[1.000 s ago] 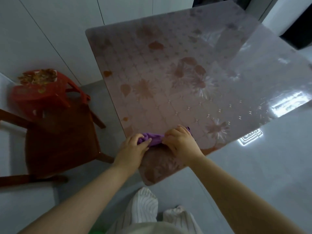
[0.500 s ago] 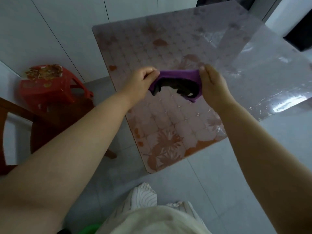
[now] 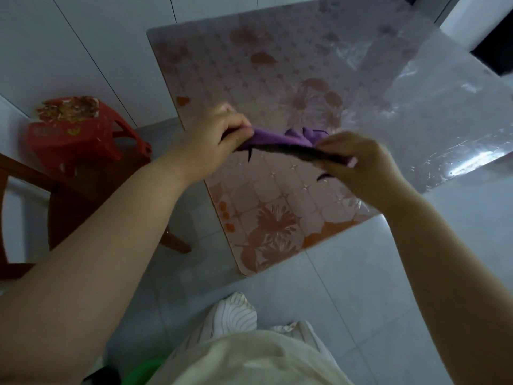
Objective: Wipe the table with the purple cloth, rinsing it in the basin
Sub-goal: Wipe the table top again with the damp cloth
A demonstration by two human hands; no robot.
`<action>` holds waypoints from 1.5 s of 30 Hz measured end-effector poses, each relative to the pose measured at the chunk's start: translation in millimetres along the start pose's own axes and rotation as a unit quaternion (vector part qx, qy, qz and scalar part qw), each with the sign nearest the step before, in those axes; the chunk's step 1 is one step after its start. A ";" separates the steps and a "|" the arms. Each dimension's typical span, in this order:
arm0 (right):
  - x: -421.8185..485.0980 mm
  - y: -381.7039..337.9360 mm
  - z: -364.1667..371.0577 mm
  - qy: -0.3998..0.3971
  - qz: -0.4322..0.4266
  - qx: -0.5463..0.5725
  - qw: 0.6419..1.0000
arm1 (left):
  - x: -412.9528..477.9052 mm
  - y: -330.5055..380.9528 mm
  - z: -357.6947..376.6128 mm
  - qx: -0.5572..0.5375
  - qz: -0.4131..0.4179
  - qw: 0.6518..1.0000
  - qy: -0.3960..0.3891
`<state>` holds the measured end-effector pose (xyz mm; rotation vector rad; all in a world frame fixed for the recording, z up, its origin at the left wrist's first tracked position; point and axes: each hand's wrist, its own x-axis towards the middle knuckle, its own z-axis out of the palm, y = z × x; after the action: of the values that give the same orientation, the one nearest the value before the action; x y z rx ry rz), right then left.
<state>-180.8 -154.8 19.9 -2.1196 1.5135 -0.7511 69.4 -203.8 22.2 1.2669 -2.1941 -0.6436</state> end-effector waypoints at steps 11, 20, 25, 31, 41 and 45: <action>-40.0 -0.1 180.8 -0.253 0.031 -0.187 0.949 | -91.8 -50.0 94.6 0.115 -0.177 0.967 -0.144; -31.6 45.3 177.4 -0.338 -0.257 -0.238 0.873 | -103.8 -61.2 85.9 0.039 -0.254 0.966 -0.025; -5.5 78.3 161.4 -0.279 -0.179 -0.225 0.916 | -107.3 -66.8 75.0 0.052 -0.314 0.948 0.019; 81.2 180.5 90.4 -0.179 0.099 -0.289 0.935 | -99.8 -43.3 99.9 0.059 -0.378 0.923 0.036; -32.1 123.0 108.0 -0.369 -0.326 -0.173 0.853 | -21.6 55.7 199.4 0.004 -0.445 0.887 0.124; -1.9 219.8 44.0 -0.285 -0.192 -0.193 0.919 | -4.7 79.9 217.7 0.017 -0.441 0.888 0.130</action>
<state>-310.5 -220.6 -150.7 -2.6552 0.9916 0.0952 -119.6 -133.0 -91.9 2.2302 -1.3338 -0.6955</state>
